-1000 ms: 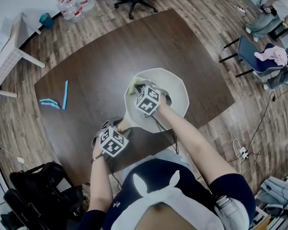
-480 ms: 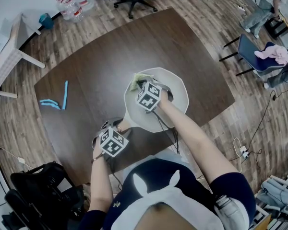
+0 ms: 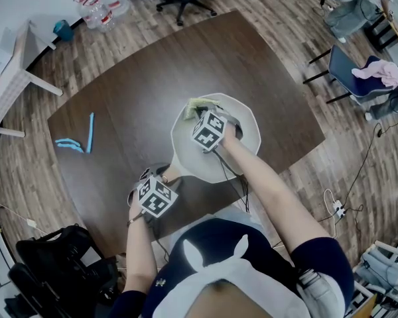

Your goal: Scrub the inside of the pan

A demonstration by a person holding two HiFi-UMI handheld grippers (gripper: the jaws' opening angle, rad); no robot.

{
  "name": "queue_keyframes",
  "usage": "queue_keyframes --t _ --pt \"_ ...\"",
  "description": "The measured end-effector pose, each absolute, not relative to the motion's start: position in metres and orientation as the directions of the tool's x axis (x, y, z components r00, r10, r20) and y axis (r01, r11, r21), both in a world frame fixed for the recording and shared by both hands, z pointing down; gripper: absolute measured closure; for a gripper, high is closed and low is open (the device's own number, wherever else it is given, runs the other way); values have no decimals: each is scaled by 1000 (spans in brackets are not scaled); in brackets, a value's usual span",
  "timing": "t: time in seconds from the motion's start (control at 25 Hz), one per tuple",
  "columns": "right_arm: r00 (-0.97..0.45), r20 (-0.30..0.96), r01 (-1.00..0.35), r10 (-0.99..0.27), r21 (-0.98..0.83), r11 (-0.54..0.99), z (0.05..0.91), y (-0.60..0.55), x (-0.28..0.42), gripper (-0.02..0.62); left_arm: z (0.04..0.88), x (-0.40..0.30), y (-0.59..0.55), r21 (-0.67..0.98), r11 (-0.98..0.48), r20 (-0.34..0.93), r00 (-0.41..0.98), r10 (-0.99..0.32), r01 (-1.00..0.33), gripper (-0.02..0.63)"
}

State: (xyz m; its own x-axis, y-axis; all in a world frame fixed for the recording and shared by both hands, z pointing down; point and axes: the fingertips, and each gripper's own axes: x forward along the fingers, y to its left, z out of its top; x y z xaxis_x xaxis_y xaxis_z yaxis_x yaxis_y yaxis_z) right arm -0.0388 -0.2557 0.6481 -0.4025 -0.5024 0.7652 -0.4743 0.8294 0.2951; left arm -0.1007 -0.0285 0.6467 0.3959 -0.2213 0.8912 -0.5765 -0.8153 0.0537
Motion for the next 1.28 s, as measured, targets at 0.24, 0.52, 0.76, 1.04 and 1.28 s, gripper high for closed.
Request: queue_keyframes --t 0.24,0.52,0.76,1.04,1.28 --pt "-347 768 -512 -537 325 795 653 -265 -19 584 648 -99 -30 57 -813 891 397 -221 -579 382" --pt "-290 774 -563 -563 338 754 653 -270 3 584 648 -99 -28 59 -810 893 394 -219 -584 382" --pt "-243 779 -573 -577 365 734 654 -275 18 584 646 -99 -28 56 -809 893 392 -222 -585 382" --pt "-204 784 -574 -586 389 720 649 -276 28 584 646 -100 -28 56 -808 893 392 -222 -586 382" --pt "-167 789 -551 -591 423 720 649 -276 35 584 645 -98 -27 54 -807 894 389 -223 -588 383"
